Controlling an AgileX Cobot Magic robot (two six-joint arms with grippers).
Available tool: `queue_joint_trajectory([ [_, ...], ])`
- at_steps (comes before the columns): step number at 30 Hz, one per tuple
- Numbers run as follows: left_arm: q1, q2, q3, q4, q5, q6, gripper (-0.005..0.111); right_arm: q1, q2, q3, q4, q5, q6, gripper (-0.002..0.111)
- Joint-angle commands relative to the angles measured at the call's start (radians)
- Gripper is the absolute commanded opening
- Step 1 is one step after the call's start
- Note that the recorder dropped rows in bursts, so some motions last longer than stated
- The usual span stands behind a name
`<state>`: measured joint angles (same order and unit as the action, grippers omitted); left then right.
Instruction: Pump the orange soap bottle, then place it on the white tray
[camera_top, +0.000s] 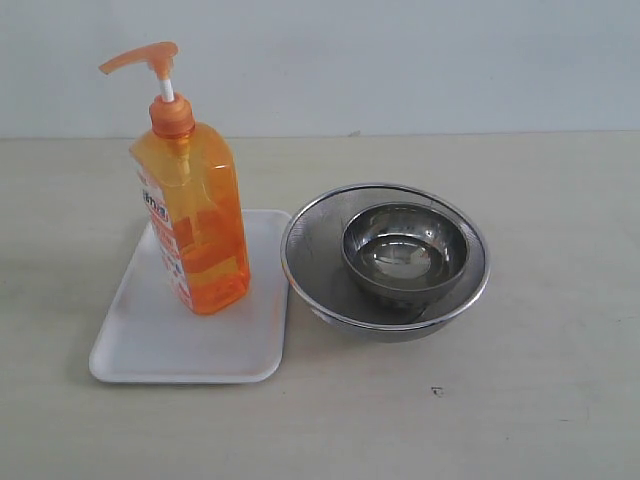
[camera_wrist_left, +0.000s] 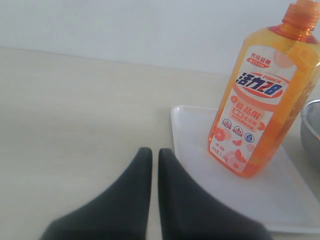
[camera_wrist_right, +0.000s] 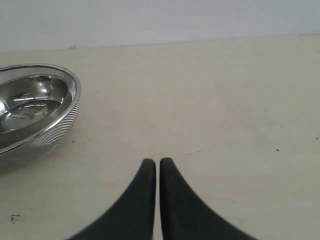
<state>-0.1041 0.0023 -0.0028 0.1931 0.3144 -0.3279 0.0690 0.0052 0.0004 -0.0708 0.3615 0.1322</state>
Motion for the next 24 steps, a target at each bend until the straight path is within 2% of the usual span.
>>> queue_joint_trajectory([
  [1,0.004,-0.002,0.003,0.005,-0.001,0.002,0.005,0.0,-0.005,0.0,-0.007,-0.004,-0.001,0.0],
  [15,0.004,-0.002,0.003,0.005,-0.001,0.002,0.005,0.0,-0.005,0.0,-0.007,-0.003,-0.001,0.0],
  [19,0.004,-0.002,0.003,0.0,-0.045,-0.002,0.005,0.0,-0.005,0.0,-0.007,-0.003,-0.001,0.0],
  [23,0.004,-0.002,-0.096,-0.027,-0.045,-0.002,0.005,0.0,-0.005,0.0,-0.007,-0.003,-0.001,0.0],
  [24,0.004,-0.002,-0.155,-0.058,-0.045,-0.002,0.005,0.0,-0.005,0.0,-0.007,-0.003,-0.001,0.0],
])
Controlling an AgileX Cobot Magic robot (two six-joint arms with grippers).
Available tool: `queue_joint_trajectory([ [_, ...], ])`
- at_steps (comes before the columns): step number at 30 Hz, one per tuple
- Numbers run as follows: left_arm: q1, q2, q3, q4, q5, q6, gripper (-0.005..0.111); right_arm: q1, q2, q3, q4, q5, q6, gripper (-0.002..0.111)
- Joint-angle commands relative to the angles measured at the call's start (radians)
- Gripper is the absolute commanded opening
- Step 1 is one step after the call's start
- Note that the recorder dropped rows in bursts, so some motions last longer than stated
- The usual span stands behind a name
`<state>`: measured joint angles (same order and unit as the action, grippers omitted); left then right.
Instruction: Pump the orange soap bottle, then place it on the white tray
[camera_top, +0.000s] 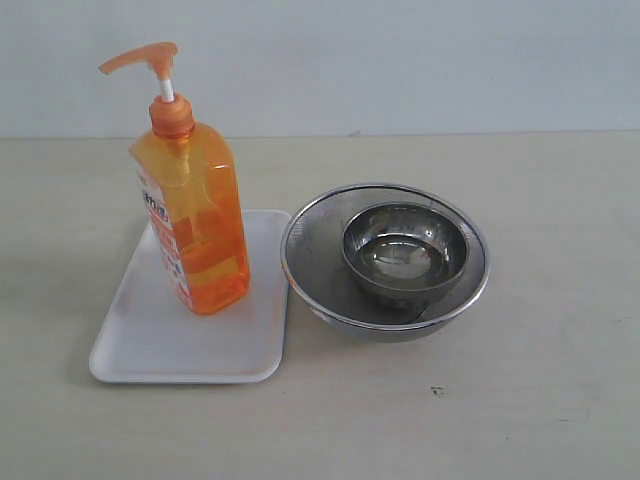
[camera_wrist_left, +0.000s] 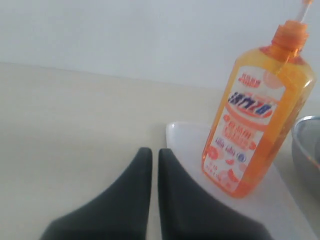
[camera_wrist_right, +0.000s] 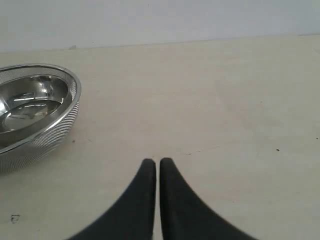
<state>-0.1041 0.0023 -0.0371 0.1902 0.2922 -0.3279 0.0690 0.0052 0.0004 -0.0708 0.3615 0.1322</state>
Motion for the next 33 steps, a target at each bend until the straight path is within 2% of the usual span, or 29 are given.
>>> queue_joint_trajectory([
  [1,0.004,-0.002,-0.159,-0.078,-0.023,-0.002,0.005,0.0,-0.005,0.0,-0.007,-0.003,-0.001,0.0],
  [3,0.004,-0.002,-0.217,-0.136,-0.067,-0.002,0.005,0.0,-0.005,0.0,-0.007,-0.001,-0.001,0.0],
  [5,0.004,-0.002,-0.237,-0.164,-0.213,-0.002,0.005,0.0,-0.005,0.0,-0.007,0.002,-0.001,0.0],
  [6,0.004,-0.002,-0.237,-0.228,-0.292,-0.002,0.005,0.0,-0.005,0.0,-0.007,0.002,-0.001,0.0],
  [10,0.004,-0.002,-0.237,-0.343,-0.387,-0.016,0.005,0.0,-0.005,0.0,-0.007,0.007,-0.001,0.0],
  [12,0.004,-0.002,-0.237,-0.343,-0.408,-0.038,0.005,0.0,-0.005,0.0,-0.007,0.007,-0.001,0.0],
  [17,0.004,-0.002,-0.237,-0.343,-0.446,-0.285,0.005,0.0,-0.005,0.0,-0.007,0.007,-0.001,0.0],
  [18,0.002,-0.002,-0.24,-0.33,-0.51,-0.352,0.005,0.0,-0.005,0.0,-0.007,0.007,-0.001,0.0],
  [22,0.002,-0.002,-0.26,-0.249,-0.662,-0.361,0.005,0.0,-0.005,0.0,-0.007,0.007,-0.001,0.0],
  [25,0.002,-0.001,-0.281,-0.235,-0.72,-0.387,0.005,0.0,-0.005,0.0,-0.007,0.007,-0.003,0.0],
  [28,0.002,0.072,-0.34,-0.201,-0.718,-0.445,0.005,0.0,-0.005,0.0,-0.007,0.007,-0.003,0.0],
  [30,0.002,0.159,-0.426,-0.085,-0.669,-0.467,0.005,0.0,-0.005,0.0,-0.007,0.007,-0.003,0.0],
  [33,0.002,0.305,-0.604,0.214,-0.532,-0.65,0.005,0.0,-0.005,0.0,-0.007,0.005,0.0,0.0],
])
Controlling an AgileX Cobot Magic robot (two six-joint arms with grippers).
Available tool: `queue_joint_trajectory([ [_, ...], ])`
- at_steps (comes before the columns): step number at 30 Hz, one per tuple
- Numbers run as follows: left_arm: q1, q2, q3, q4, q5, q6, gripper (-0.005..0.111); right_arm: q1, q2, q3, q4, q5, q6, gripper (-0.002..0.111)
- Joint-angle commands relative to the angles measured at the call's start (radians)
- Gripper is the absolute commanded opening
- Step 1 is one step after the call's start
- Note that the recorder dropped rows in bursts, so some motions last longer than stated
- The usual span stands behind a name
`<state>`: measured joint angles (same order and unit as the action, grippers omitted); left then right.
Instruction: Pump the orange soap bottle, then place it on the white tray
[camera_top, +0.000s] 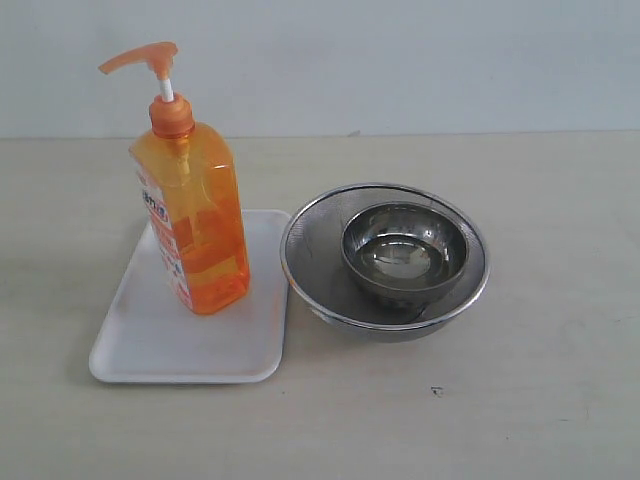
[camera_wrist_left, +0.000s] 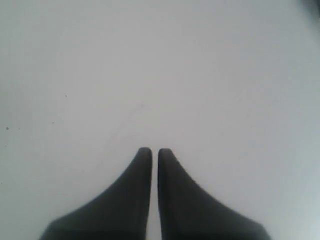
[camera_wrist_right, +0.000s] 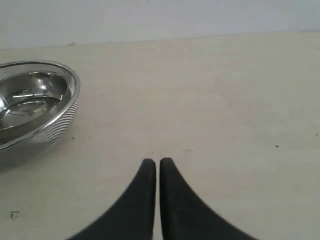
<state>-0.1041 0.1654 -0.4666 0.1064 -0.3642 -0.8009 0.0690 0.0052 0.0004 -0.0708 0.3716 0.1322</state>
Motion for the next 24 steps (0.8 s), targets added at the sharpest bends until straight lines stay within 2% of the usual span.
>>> queue_joint_trajectory([
  [1,0.002,0.188,-0.233,0.414,0.144,-0.259,0.005,0.0,-0.005,0.0,-0.007,-0.005,0.0,0.0],
  [4,0.002,0.283,-0.38,0.755,0.196,-0.498,0.005,0.0,-0.005,0.0,-0.007,-0.005,0.0,0.0],
  [6,0.002,0.321,-0.449,1.038,0.238,-0.751,0.005,0.0,-0.005,0.0,-0.007,-0.005,0.0,0.0],
  [7,0.002,0.346,-0.478,1.231,0.238,-0.891,0.005,0.0,-0.005,0.0,-0.007,-0.005,0.0,0.0],
  [8,0.002,0.363,-0.495,1.324,0.223,-0.997,0.005,0.0,-0.005,0.0,-0.007,-0.005,0.0,0.0],
  [10,0.002,0.414,-0.531,1.62,0.175,-1.242,0.005,0.0,-0.005,0.0,-0.007,-0.005,0.0,0.0],
  [11,0.002,0.439,-0.542,1.638,0.144,-1.294,0.005,0.0,-0.005,0.0,-0.007,-0.005,0.0,0.0],
  [18,0.002,0.639,-0.57,1.638,-0.039,-1.295,0.005,0.0,-0.005,0.0,-0.007,-0.005,0.0,0.0],
  [24,0.002,0.714,-0.57,1.638,-0.224,-1.27,0.005,0.0,-0.005,0.0,-0.007,-0.016,0.0,0.0],
])
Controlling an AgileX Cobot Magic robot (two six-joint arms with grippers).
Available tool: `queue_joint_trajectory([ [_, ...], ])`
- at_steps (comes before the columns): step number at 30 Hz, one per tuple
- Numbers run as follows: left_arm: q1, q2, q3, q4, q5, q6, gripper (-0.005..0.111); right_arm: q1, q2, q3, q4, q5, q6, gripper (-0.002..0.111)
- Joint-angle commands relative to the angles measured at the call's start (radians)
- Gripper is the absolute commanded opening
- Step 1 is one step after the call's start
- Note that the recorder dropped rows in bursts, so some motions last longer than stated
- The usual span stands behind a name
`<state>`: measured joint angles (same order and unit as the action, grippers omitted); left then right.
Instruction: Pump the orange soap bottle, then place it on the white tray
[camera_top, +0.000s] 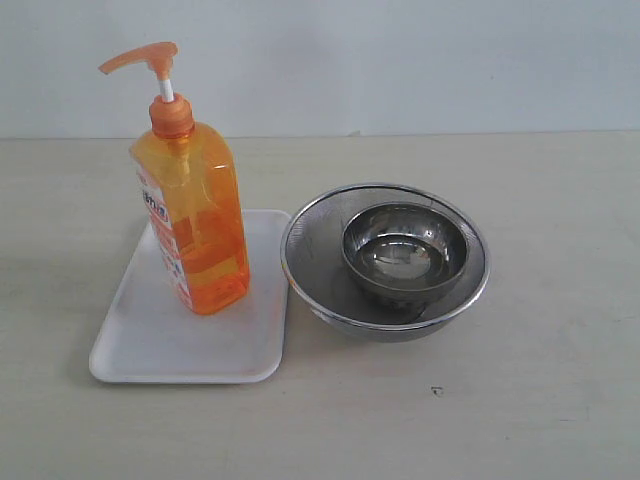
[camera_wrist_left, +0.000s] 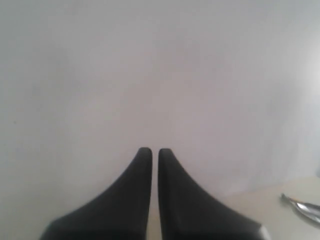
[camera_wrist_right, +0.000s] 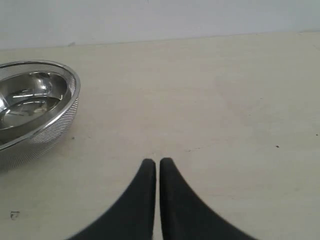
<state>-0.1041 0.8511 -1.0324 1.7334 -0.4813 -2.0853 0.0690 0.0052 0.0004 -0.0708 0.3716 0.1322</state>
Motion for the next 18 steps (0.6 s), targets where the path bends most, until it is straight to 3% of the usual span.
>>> queue_joint_trajectory([
  [1,0.002,0.03,-0.004,0.011,-0.114,0.021,0.005,0.0,-0.005,0.0,-0.007,-0.016,0.0,0.0],
  [8,0.002,0.028,-0.004,0.011,-0.114,0.054,0.005,0.0,-0.005,0.0,-0.007,-0.016,0.0,0.0],
  [18,0.002,0.028,-0.004,0.011,-0.215,0.151,0.005,0.0,-0.005,0.0,-0.007,-0.016,0.0,0.0],
])
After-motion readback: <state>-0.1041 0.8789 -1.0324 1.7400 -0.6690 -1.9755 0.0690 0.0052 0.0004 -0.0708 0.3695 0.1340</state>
